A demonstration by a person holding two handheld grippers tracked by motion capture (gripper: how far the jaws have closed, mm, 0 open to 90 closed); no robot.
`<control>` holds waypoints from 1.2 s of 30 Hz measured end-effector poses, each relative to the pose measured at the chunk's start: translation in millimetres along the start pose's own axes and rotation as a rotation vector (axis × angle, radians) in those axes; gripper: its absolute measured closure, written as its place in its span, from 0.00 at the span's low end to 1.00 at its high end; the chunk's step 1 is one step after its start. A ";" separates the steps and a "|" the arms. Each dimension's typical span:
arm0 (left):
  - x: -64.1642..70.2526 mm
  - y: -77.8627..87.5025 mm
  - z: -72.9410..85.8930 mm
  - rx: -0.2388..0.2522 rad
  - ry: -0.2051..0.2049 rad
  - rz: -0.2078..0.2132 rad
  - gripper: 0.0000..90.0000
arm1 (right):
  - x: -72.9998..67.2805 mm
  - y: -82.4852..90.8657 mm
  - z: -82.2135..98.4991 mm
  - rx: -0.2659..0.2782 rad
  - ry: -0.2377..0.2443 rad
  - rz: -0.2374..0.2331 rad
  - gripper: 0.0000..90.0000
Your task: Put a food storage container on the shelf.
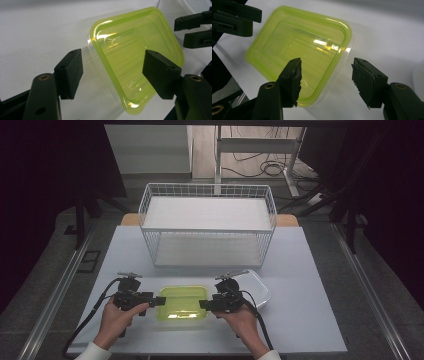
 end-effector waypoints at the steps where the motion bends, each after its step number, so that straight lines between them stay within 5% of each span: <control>1: 0.3 -0.8 0.1 -0.002 0.003 0.000 0.37 | 0.6 -1.1 0.1 0.003 -0.003 -0.001 0.46; 9: -2.3 -7.0 -0.1 -0.022 0.007 -0.007 0.40 | 6.0 -8.2 1.2 0.002 -0.045 -0.014 0.47; 16: -11.2 -13.4 1.9 -0.046 0.066 0.055 0.43 | 10.6 -11.4 3.0 0.001 -0.056 -0.017 0.47; 25: -3.1 -20.9 6.3 -0.077 0.068 0.117 0.56 | 8.8 -12.5 4.1 0.004 -0.051 -0.022 0.54; 36: -2.0 -16.4 6.0 -0.055 0.079 0.147 0.70 | 5.4 -13.4 4.3 -0.017 -0.041 -0.058 0.57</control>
Point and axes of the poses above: each handheld gripper's, and its own axes: y roughly backward along the jaws, z roughly out of its underside, x roughly to its right, the point moved 3 cm from there along -y, roughly forward along the jaws, and after that the axes turned 15 degrees about -z, right-handed, at the moved point
